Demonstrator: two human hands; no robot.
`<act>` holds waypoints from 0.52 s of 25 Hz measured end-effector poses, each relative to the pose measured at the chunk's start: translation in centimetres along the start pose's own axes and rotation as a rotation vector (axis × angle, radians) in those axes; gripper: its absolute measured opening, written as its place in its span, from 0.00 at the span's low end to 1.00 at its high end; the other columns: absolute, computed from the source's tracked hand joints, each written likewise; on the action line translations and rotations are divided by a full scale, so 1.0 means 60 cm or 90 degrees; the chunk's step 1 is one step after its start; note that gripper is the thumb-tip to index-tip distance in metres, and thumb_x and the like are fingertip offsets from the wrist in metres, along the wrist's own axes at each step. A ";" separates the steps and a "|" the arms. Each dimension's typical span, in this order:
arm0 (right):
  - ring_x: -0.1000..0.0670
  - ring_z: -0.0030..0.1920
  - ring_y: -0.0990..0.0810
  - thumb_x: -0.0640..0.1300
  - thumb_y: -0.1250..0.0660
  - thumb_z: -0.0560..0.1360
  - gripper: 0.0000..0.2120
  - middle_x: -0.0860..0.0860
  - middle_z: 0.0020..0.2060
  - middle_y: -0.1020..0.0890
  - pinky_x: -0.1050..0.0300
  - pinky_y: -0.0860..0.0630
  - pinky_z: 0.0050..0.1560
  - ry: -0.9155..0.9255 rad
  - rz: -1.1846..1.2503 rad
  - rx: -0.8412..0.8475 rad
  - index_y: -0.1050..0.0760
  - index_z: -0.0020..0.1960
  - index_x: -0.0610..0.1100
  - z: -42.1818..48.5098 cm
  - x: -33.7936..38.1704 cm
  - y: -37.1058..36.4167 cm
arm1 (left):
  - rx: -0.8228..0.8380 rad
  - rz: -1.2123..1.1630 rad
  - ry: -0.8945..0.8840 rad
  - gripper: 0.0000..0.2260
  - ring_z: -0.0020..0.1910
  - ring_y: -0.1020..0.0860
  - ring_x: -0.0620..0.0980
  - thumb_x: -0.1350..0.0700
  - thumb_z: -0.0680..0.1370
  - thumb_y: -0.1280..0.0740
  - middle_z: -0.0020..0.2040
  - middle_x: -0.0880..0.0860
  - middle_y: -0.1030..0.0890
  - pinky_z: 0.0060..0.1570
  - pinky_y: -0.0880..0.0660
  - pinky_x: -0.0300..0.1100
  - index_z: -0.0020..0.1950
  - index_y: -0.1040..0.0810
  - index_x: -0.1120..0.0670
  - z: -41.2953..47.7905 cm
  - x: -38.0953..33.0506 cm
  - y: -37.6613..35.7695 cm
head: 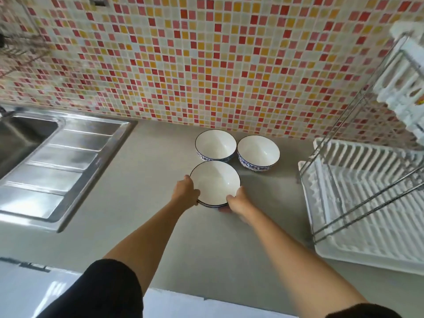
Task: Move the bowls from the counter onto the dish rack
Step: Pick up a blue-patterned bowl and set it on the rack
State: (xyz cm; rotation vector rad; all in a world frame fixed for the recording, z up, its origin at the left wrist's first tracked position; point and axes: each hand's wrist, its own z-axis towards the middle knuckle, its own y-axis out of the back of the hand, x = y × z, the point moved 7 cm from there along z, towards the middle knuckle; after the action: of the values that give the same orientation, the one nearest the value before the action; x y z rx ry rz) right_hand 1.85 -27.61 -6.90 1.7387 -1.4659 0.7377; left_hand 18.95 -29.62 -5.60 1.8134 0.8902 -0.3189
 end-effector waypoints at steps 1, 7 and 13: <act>0.39 0.44 0.20 0.31 0.46 0.76 0.19 0.44 0.65 0.34 0.60 0.20 0.26 0.021 -0.001 0.000 0.43 0.64 0.43 -0.012 0.012 0.006 | -0.014 -0.013 -0.017 0.13 0.44 0.17 0.64 0.63 0.73 0.39 0.50 0.65 0.20 0.46 0.19 0.55 0.57 0.33 0.64 -0.009 -0.005 0.017; 0.44 0.54 0.24 0.31 0.44 0.74 0.27 0.50 0.60 0.31 0.44 0.18 0.44 0.230 -0.066 -0.040 0.44 0.68 0.50 -0.110 0.149 0.078 | -0.081 -0.114 -0.158 0.18 0.42 0.20 0.59 0.62 0.78 0.43 0.52 0.57 0.27 0.40 0.17 0.52 0.68 0.35 0.57 -0.097 -0.121 0.132; 0.47 0.54 0.25 0.33 0.40 0.75 0.30 0.57 0.55 0.31 0.42 0.18 0.45 0.387 -0.076 -0.136 0.46 0.71 0.52 -0.259 0.314 0.205 | -0.128 -0.255 -0.386 0.23 0.43 0.19 0.56 0.63 0.79 0.46 0.57 0.51 0.27 0.36 0.17 0.45 0.73 0.40 0.48 -0.226 -0.292 0.228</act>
State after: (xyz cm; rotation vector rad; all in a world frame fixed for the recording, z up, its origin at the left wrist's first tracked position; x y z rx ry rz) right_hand -6.29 -26.39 19.16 1.2712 -0.9740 0.9076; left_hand 13.97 -27.47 19.89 1.2316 0.8020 -0.9418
